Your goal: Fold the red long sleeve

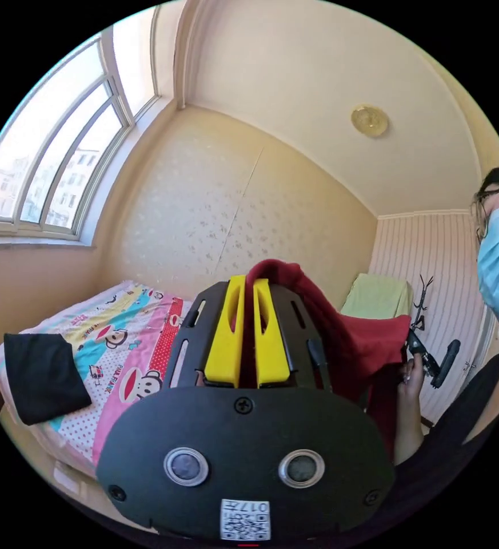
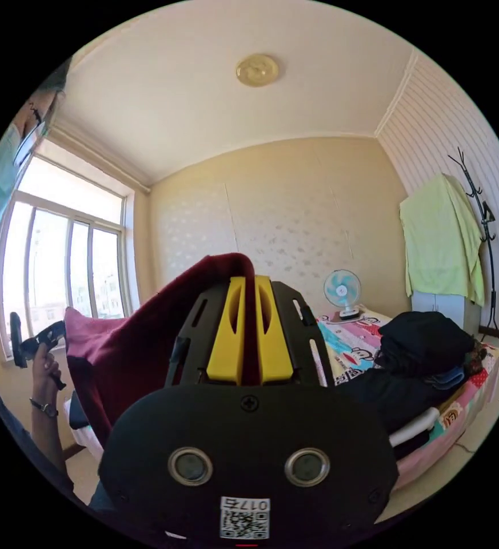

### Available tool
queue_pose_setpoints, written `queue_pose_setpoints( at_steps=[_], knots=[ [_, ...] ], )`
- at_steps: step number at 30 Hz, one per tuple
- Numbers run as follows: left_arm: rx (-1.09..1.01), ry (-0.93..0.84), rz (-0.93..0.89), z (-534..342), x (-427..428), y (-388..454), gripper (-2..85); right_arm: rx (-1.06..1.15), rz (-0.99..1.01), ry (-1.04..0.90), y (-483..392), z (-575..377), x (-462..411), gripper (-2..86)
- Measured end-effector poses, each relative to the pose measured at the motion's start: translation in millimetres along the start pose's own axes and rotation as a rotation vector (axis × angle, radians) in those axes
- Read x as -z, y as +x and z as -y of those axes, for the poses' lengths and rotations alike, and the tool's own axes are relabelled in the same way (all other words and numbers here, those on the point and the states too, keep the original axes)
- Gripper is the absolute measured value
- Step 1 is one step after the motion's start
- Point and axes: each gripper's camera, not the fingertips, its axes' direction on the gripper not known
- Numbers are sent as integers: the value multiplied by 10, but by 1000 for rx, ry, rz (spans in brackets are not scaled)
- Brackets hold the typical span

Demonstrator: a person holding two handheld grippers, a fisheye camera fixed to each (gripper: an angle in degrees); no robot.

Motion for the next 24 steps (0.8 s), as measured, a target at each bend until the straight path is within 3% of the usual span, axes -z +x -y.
queue_pose_setpoints(
  at_steps=[4,7,11,13,15,17,19,24],
  knots=[
    [33,129,-47,183,70,-38,1,-50,10,90,-65,212,89,28],
    [-2,63,-10,498,-551,-223,9,26,-14,78,-136,347,-491,33],
    [-55,-182,171,768,-2023,-794,49,241,-187,-178,-293,260,-2492,62],
    [-12,-460,316,488,-3036,-1401,84,312,-228,-380,-238,-131,-3541,79],
    [30,-660,310,86,-3405,-1751,92,322,-206,-786,-46,-853,-4425,84],
    [3,-718,247,-373,-3392,-1865,92,269,-127,-837,83,-1360,-4372,92],
    [-39,-781,305,-1074,-3174,-1883,103,221,-56,-887,218,-1901,-4137,109],
    [-79,-1006,419,-2274,-2580,-1783,133,153,-2,-1254,678,-3615,-3131,150]
  ],
)
